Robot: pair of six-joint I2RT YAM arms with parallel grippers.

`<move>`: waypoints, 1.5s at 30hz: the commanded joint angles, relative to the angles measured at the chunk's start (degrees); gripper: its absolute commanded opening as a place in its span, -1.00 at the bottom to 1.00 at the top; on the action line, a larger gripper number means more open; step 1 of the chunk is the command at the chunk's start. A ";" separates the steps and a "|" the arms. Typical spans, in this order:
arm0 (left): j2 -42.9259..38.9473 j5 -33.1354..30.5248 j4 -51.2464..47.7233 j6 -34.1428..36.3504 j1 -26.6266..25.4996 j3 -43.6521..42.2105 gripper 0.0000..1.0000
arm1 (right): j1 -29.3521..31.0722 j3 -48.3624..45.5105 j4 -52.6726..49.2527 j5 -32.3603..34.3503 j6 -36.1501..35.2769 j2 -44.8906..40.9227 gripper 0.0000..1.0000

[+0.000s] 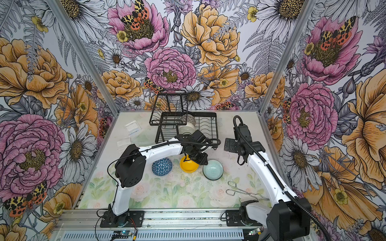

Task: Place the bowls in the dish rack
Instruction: 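Close the left gripper on the teal bowl's rim, then lift the teal bowl off the brown-striped bowl with the left gripper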

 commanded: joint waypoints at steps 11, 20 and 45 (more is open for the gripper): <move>-1.15 0.89 1.36 0.16 -0.13 0.80 -0.92 | -0.38 -1.06 1.89 -0.89 0.02 -1.38 0.99; -2.86 0.33 1.34 0.11 0.34 0.35 -1.00 | -0.36 -1.25 1.91 -1.25 0.25 -1.63 0.99; -9.93 -8.34 0.64 -0.08 3.95 1.28 -1.00 | -0.33 0.19 1.83 -5.51 -0.64 -3.15 0.99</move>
